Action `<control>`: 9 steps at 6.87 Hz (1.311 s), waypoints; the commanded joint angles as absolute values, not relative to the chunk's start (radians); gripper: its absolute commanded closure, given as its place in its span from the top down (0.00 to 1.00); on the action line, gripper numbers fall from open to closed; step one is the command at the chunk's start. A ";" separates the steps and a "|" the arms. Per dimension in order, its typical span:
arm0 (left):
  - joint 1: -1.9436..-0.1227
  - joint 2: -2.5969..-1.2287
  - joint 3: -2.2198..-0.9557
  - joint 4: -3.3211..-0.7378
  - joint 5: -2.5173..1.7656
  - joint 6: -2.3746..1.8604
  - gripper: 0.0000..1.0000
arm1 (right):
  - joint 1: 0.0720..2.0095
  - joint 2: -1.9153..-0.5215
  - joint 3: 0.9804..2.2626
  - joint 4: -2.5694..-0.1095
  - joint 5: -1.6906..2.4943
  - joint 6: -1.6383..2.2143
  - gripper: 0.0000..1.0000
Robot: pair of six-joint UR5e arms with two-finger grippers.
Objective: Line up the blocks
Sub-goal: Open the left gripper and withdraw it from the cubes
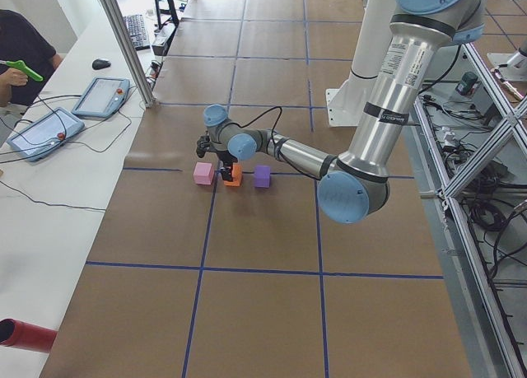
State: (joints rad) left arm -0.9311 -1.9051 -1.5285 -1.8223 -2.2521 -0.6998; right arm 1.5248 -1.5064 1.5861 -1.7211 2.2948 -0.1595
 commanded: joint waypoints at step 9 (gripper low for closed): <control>-1.369 -1.654 -1.623 -1.769 -2.263 -0.322 1.00 | 1.525 -1.506 1.586 -1.721 2.295 -0.160 1.00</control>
